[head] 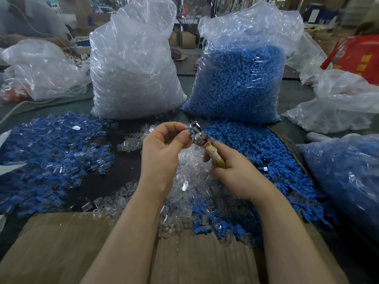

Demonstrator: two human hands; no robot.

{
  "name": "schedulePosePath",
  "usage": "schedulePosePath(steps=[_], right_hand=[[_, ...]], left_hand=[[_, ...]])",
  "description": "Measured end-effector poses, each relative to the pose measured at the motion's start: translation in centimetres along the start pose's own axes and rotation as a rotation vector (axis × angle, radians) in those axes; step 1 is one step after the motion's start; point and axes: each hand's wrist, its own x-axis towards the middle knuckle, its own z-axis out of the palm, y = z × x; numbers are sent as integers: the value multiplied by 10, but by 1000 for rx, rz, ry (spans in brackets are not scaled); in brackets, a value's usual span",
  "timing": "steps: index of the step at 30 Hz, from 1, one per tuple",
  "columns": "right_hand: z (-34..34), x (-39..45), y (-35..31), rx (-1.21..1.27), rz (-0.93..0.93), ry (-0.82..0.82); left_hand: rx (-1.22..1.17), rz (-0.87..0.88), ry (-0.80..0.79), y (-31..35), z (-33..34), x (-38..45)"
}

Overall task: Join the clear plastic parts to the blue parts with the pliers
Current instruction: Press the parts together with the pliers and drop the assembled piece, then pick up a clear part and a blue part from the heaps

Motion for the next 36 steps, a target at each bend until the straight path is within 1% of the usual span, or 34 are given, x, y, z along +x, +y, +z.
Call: schedulePosePath(steps=[4, 10, 13, 15, 16, 18, 21, 24, 27, 29, 32, 34, 36], right_hand=[[3, 1, 2, -4, -3, 51], [6, 2, 4, 5, 4, 62], [5, 2, 5, -27, 20, 52], [4, 3, 8, -108, 33, 66], [3, 4, 9, -150, 42, 86], [-1, 3, 14, -206, 56, 147], [-6, 2, 18, -213, 109, 236], [-7, 3, 23, -282, 173, 350], [-5, 4, 27, -342, 290, 498], [-4, 4, 32, -376, 380, 558], [-5, 2, 37, -426, 476, 598], [-7, 1, 39, -448, 528, 596], [-8, 1, 40, -471, 579, 565]], left_hand=[[10, -10, 16, -1, 0, 0], [6, -42, 31, 0, 2, 0], [-16, -123, 31, 1, 0, 0], [-36, -206, 58, 1, -3, 1], [-56, -247, 93, 1, -6, 3], [-146, -321, 216, 2, -17, 7], [-339, -398, 487, 4, -42, 15], [-529, -417, 753, 6, -68, 20], [-693, -391, 924, 7, -91, 18], [-762, -351, 997, 7, -101, 18], [-842, -245, 1052, 9, -107, 19], [-874, -202, 1045, 9, -108, 19], [-817, -208, 976, 8, -105, 19]])
